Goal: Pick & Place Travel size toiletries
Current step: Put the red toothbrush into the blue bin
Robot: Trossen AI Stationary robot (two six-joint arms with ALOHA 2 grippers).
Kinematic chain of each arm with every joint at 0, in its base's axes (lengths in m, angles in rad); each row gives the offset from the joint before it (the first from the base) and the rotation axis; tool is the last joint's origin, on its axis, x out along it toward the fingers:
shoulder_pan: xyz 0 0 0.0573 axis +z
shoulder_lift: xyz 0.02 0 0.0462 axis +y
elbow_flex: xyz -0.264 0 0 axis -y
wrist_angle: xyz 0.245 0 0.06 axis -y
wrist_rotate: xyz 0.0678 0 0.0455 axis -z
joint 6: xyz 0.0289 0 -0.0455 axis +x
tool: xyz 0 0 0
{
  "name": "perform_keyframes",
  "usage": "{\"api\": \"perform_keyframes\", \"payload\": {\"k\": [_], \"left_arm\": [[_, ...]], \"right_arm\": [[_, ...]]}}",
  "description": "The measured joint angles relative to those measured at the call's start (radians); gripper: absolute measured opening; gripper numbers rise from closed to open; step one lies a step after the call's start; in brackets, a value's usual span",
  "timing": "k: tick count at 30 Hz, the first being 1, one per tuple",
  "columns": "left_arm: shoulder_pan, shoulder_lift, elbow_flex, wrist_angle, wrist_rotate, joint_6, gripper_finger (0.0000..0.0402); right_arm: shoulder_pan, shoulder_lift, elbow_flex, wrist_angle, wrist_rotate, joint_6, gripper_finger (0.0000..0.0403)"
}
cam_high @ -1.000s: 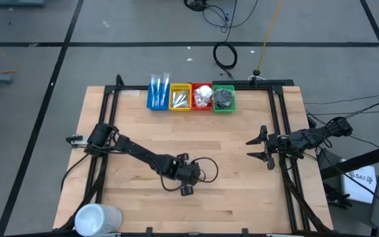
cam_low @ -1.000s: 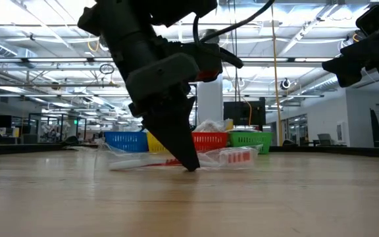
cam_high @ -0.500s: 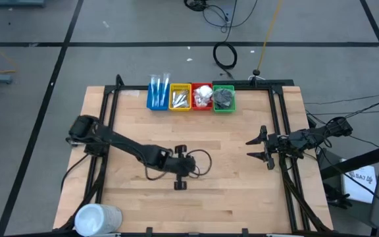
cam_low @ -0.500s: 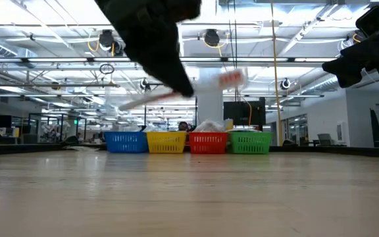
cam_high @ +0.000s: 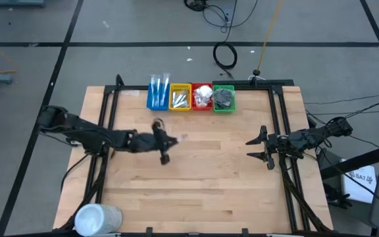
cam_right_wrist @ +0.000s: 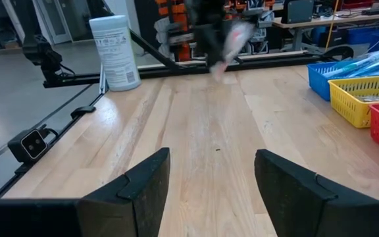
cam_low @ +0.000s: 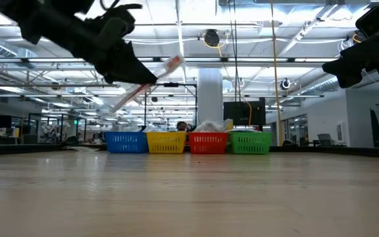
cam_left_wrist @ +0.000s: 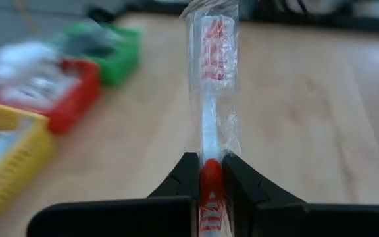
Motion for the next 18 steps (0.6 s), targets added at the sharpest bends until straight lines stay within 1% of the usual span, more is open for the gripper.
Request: {"api": "perform_keyframes", "payload": {"k": [5,9,12,18], "left_arm": [[0.124,-0.093,-0.166,0.293,0.001,0.057,0.0024],[0.238,-0.103,-0.231,0.478,0.002,0.087,0.0024],[0.323,-0.103,-0.237,0.547,0.003,0.103,0.0029],[0.506,-0.103,-0.237,0.606,0.004,0.094,0.0032]], "right_arm": [[0.0,0.0,0.0,0.0,0.002,-0.001,0.021],[0.0,0.0,0.0,-0.001,0.005,-0.002,0.021],[0.0,0.0,0.0,-0.002,0.005,-0.003,0.021],[0.0,0.0,0.0,-0.002,0.005,-0.004,0.021]]}}
